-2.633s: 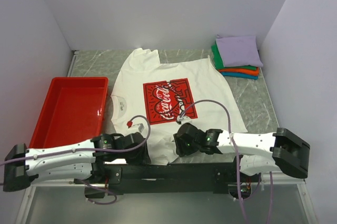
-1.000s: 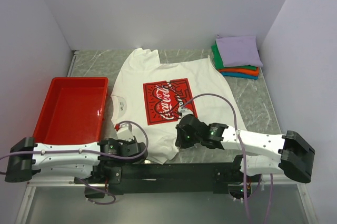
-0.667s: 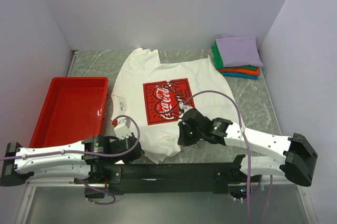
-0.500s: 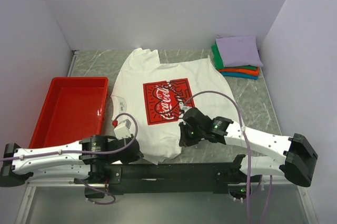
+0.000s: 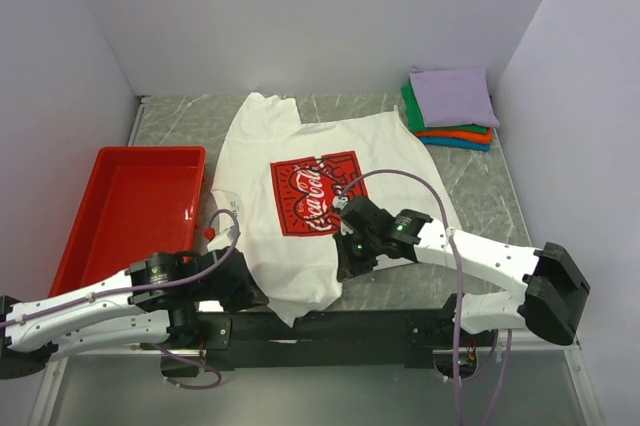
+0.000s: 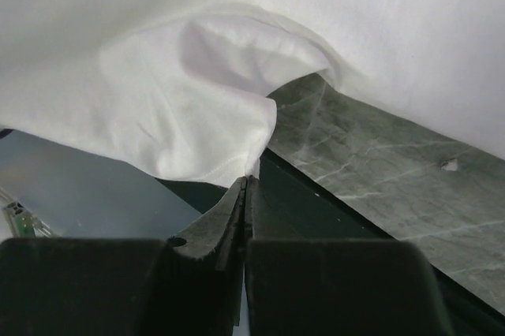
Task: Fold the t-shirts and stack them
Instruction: Flatten the tshirt out, then fold the tshirt
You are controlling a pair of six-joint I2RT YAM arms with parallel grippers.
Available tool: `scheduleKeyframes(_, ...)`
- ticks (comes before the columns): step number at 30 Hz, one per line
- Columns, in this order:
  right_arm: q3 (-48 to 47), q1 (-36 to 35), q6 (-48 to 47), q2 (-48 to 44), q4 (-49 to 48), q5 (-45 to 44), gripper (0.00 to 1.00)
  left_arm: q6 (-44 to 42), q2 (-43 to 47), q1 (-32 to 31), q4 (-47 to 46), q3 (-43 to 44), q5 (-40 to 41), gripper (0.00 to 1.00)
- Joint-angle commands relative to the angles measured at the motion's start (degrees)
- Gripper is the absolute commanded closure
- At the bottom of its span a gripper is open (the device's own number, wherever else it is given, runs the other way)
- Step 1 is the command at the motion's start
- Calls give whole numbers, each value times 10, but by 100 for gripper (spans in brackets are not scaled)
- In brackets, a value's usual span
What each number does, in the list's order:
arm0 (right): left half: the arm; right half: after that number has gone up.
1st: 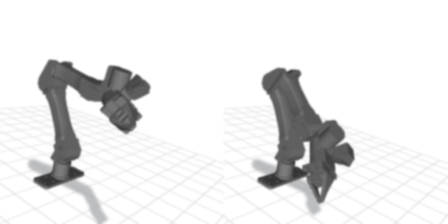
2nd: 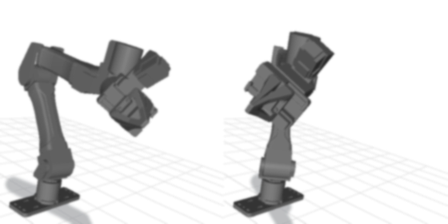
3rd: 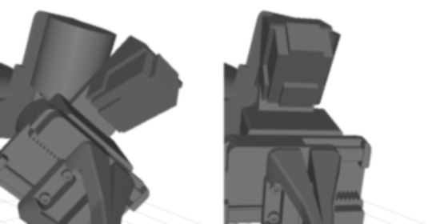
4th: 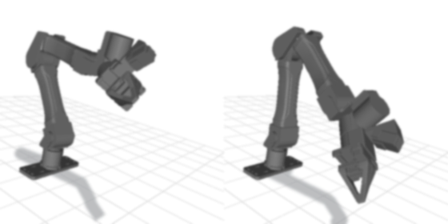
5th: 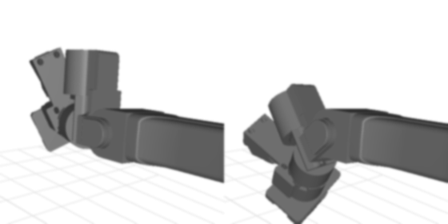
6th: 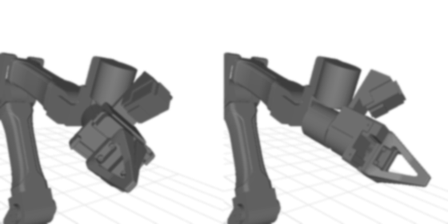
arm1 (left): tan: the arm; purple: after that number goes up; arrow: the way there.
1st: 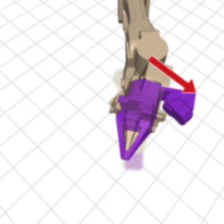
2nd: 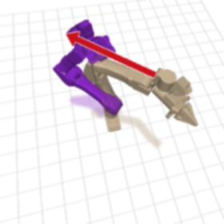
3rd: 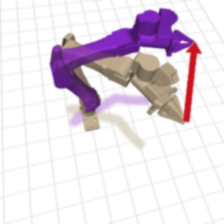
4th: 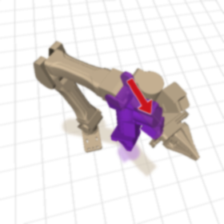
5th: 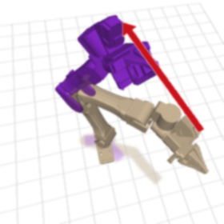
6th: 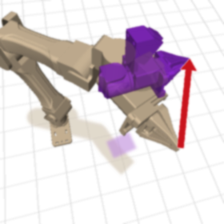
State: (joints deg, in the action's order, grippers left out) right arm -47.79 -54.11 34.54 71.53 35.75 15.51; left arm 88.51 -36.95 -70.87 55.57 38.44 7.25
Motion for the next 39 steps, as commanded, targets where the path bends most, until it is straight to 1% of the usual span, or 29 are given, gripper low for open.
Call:
scheduleKeyframes(1,-8,5,-16,24,-8,19,97,-18,0,11,-10,-29,-47,100)
scheduleKeyframes(3,8,5,-9,28,-26,13,97,-13,-2,12,-20,-62,-53,100)
scheduleKeyframes(6,39,5,-2,42,-56,-6,98,-11,-1,12,-37,-96,-62,81)
scheduleKeyframes(7,52,4,1,46,-67,-13,98,-13,-1,11,-38,-97,-58,72)
scheduleKeyframes(9,60,5,3,52,-79,-20,98,-28,-1,11,-43,-87,-51,63)
scheduleKeyframes(10,67,5,6,54,-89,-21,98,-37,-4,11,-47,-79,-43,57)
scheduleKeyframes(12,73,4,9,56,-98,-30,98,-69,-24,11,-59,-58,-40,49)
scheduleKeyframes(13,77,5,10,54,-100,-32,99,-79,-36,12,-65,-50,-36,47)
scheduleKeyframes(15,85,4,14,52,-104,-39,99,-110,-78,8,-81,-34,-41,47)
scheduleKeyframes(18,89,4,18,40,-102,-59,99,-128,-138,-19,-105,-15,-31,47)
scheduleKeyframes(20,86,4,16,35,-96,-74,99,-136,-169,-33,-114,0,-7,48)
scheduleKeyframes(21,84,4,16,34,-95,-78,99,-148,-200,-41,-117,16,0,49)
scheduleKeyframes(22,85,4,16,30,-97,-78,99,-154,-215,-56,-120,27,21,50)
scheduleKeyframes(23,85,4,17,30,-100,-79,98,-165,-244,-64,-122,37,29,50)
scheduleKeyframes(26,90,4,21,30,-110,-75,98,-180,-287,-95,-137,69,51,52)
scheduleKeyframes(27,90,4,23,32,-117,-73,98,-190,-314,-109,-150,81,59,52)
scheduleKeyframes(29,92,4,27,31,-120,-66,92,-205,-357,-124,-165,102,66,53)
scheduleKeyframes(30,96,3,28,29,-125,-64,83,-210,-371,-138,-174,107,70,53)
scheduleKeyframes(32,100,4,37,7,-127,-68,71,-213,-412,-146,-176,117,75,53)
scheduleKeyframes(33,104,5,40,-3,-126,-70,62,-214,-422,-156,-183,123,76,53)
scheduleKeyframes(35,106,5,52,-42,-121,-81,57,-213,-442,-163,-190,124,78,53)
scheduleKeyframes(36,105,5,62,-68,-109,-100,55,-214,-448,-167,-198,123,78,53)
scheduleKeyframes(39,99,7,89,-117,-68,-154,54,-218,-461,-174,-206,123,84,52)
